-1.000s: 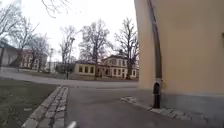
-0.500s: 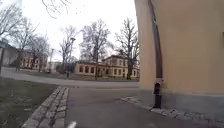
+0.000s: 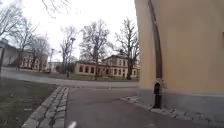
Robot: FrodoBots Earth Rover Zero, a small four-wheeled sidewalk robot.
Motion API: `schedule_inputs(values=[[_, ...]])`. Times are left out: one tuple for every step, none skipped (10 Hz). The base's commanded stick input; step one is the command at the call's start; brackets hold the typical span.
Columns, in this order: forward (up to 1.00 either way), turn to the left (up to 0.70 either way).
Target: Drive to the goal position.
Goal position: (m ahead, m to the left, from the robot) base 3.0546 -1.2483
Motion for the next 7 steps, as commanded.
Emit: schedule_inputs(values=[[0.7, 0.29], [0.7, 0.0], [0.7, 0.0], [0.7, 0.0], [0.7, 0.0], [0.7, 0.0], [0.7, 0.0]])
